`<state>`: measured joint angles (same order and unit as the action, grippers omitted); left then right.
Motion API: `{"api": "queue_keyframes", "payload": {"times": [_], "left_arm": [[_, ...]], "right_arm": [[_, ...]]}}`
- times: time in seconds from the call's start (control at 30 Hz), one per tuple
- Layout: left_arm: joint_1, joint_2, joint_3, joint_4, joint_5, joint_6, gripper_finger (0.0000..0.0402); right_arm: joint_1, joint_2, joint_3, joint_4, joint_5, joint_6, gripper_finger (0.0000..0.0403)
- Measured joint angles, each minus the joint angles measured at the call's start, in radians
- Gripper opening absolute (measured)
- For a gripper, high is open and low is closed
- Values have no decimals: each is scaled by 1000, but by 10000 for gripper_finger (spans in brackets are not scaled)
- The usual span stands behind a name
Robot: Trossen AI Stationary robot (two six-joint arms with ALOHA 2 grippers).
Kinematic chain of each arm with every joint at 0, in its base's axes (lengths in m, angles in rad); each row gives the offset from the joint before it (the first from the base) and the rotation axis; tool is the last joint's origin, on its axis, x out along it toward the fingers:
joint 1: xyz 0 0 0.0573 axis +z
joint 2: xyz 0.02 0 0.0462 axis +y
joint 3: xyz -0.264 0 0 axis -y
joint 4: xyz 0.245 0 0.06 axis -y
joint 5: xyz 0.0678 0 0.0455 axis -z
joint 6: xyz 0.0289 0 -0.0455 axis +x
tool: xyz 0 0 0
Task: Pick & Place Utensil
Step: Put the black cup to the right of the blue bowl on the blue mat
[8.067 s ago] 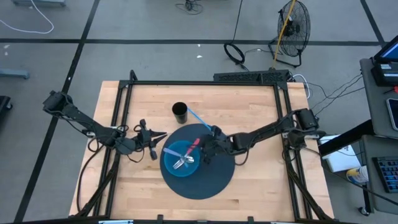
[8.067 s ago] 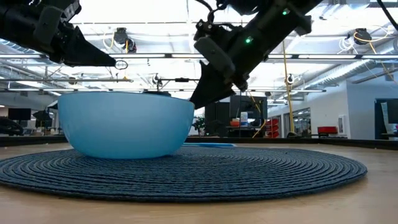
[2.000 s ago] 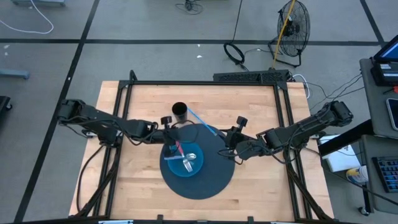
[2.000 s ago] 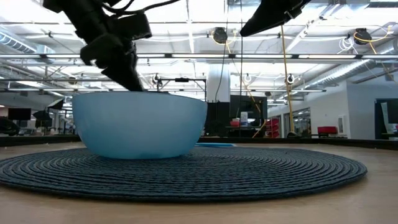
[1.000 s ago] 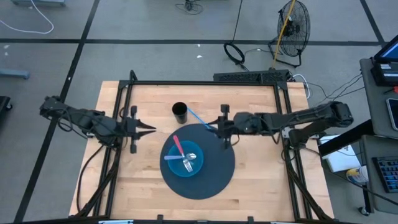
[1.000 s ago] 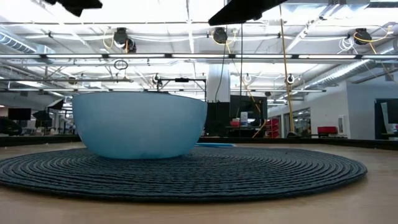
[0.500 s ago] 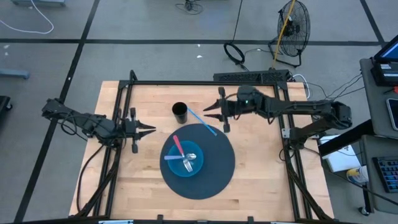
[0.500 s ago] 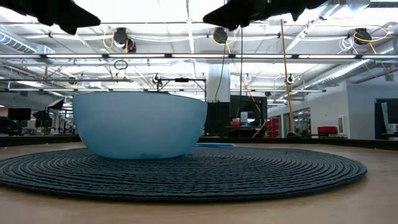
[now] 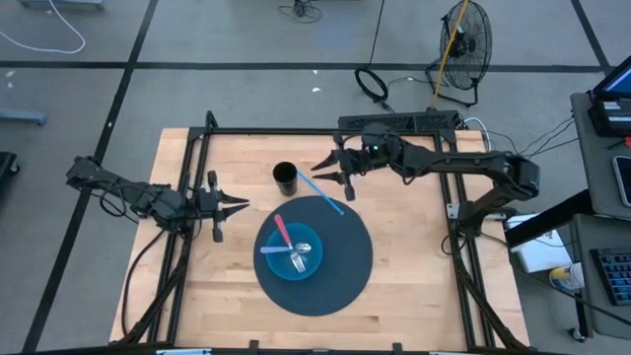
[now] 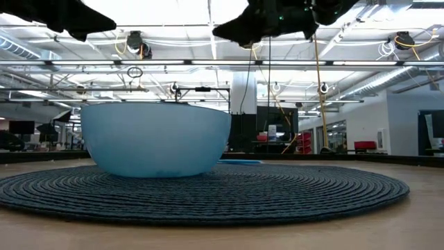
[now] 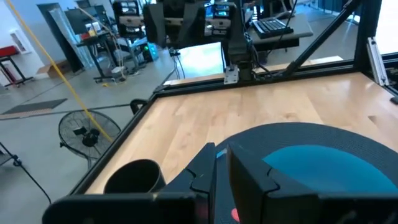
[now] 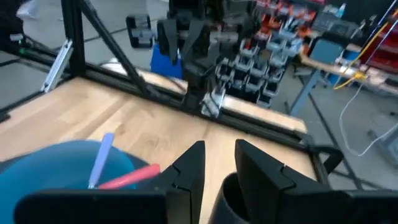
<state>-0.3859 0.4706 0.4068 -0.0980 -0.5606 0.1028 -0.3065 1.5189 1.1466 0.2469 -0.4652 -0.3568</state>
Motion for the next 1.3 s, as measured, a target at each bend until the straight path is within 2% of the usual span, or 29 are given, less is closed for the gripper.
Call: {"api": "queue_keyframes", "payload": {"times": [0.17, 0.27, 0.33, 0.37, 0.63, 0.93, 1.07, 1.3], "left_arm": [[0, 0, 0, -28, -39, -6, 46], [20, 10, 0, -93, -199, -22, 46], [63, 14, 0, -132, -241, -22, 46], [91, 14, 0, -136, -228, -22, 46], [374, 78, 12, -107, 117, 140, 47], [637, 331, 142, -109, 413, 315, 52], [689, 460, 208, -109, 487, 363, 88], [713, 662, 285, -120, 492, 383, 171]], "right_arm": [[1, 15, 10, -16, 42, 3, 86], [1, -22, 11, -32, 47, 28, 86], [12, -35, 12, -42, 49, 30, 86], [19, -43, 12, -54, 50, 30, 86], [49, -110, 12, -138, 50, 30, 86], [87, -170, 12, -265, 49, 24, 86], [97, -196, 11, -345, 49, 27, 86], [120, -224, 11, -412, 50, 29, 86]]}}
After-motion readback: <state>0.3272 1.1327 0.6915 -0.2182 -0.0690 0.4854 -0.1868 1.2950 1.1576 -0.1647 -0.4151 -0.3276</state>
